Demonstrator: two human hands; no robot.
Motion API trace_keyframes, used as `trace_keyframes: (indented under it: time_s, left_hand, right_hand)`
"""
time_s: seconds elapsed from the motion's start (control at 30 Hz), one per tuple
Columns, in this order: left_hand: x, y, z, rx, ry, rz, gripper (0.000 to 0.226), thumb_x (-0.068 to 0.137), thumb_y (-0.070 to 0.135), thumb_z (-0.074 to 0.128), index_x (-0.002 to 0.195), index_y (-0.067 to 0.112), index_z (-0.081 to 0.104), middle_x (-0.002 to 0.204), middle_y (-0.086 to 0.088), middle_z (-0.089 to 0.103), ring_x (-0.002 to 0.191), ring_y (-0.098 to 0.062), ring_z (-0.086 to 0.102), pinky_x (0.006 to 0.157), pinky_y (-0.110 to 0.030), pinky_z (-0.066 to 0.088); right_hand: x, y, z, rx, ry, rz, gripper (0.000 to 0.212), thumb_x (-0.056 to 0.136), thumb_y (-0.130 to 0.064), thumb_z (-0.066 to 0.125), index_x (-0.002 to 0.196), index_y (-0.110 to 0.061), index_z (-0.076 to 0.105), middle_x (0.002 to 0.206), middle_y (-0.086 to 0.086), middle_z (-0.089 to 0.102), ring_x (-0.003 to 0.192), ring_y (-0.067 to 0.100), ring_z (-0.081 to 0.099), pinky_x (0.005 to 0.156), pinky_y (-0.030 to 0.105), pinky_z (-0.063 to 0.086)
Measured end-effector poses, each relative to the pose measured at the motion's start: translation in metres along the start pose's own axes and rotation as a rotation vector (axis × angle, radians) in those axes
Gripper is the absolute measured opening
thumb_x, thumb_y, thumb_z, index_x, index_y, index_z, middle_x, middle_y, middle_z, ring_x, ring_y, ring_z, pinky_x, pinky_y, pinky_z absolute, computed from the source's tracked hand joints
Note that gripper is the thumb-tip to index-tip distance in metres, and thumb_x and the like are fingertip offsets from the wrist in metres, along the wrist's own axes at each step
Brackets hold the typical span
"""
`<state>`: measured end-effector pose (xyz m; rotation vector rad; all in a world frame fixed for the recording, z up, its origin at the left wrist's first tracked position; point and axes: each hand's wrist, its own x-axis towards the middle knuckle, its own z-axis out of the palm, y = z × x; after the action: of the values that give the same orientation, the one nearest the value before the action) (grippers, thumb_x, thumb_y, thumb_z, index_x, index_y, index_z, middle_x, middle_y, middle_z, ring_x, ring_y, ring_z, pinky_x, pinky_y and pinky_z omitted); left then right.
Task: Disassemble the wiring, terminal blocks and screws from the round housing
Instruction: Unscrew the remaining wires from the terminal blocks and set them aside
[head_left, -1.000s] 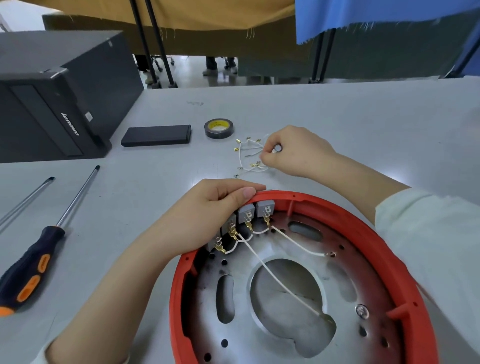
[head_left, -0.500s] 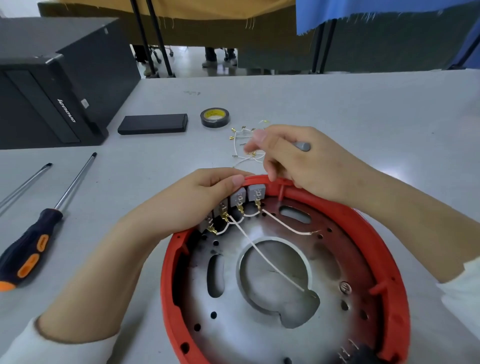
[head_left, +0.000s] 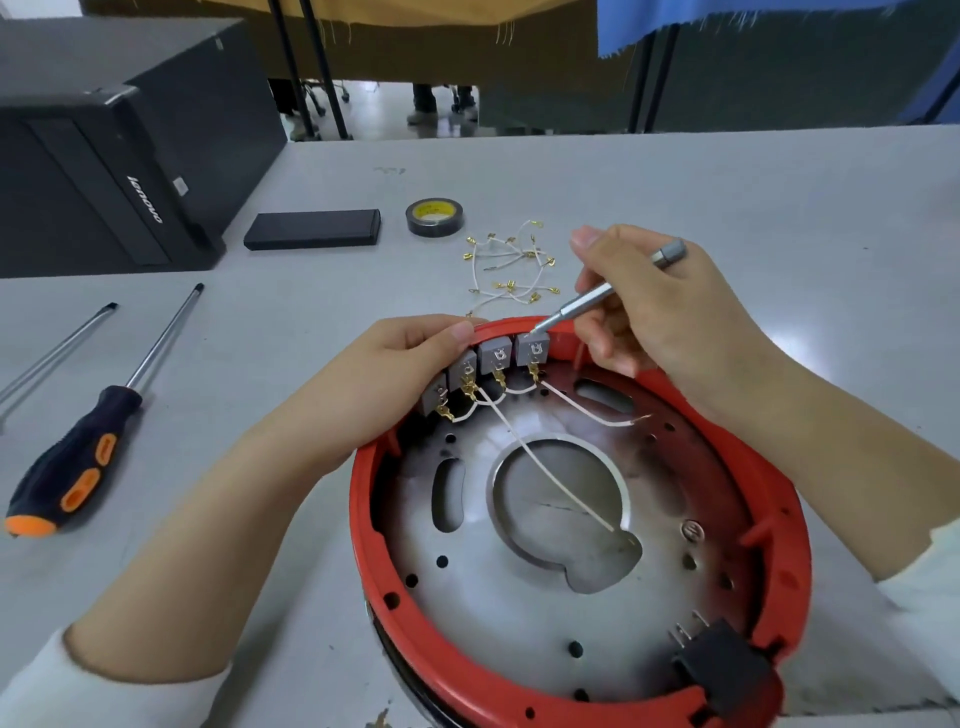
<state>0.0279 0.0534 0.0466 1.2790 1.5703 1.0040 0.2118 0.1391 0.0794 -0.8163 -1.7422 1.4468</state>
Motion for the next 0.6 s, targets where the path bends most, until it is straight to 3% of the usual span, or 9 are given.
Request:
trace_keyframes:
  time_s: [0.3, 0.43, 0.6]
  left_hand:
    - [0.014, 0.007, -0.011, 0.007, -0.173, 0.033, 0.031, 0.101, 0.027, 0.043, 0.120, 0.017, 0.067, 0.111, 0.001, 0.072, 0.106, -0.015, 0.067, 0.092, -0.024, 0.052]
    - [0.017, 0.011, -0.006, 0.042, -0.095, 0.029, 0.028, 0.099, 0.030, 0.049, 0.113, 0.020, 0.070, 0.104, 0.005, 0.074, 0.101, -0.011, 0.068, 0.095, -0.028, 0.049]
    - [0.013, 0.007, -0.006, 0.039, -0.058, 0.027, 0.029, 0.101, 0.030, 0.046, 0.115, 0.022, 0.070, 0.103, 0.004, 0.074, 0.101, -0.012, 0.069, 0.094, -0.029, 0.050]
  right_hand:
    - [-0.006, -0.001, 0.007, -0.080, -0.032, 0.005, 0.033, 0.097, -0.025, 0.052, 0.068, -0.010, 0.049, 0.040, 0.006, 0.046, 0.030, 0.015, 0.029, 0.035, 0.017, 0.025]
    - [-0.003, -0.011, 0.005, -0.124, -0.128, -0.006, 0.029, 0.098, -0.025, 0.051, 0.074, -0.010, 0.049, 0.043, 0.005, 0.052, 0.030, 0.015, 0.032, 0.034, 0.016, 0.027]
    - [0.007, -0.012, 0.001, -0.170, -0.190, 0.004, 0.031, 0.093, -0.025, 0.061, 0.067, -0.014, 0.048, 0.048, 0.006, 0.056, 0.032, 0.014, 0.037, 0.036, 0.015, 0.029]
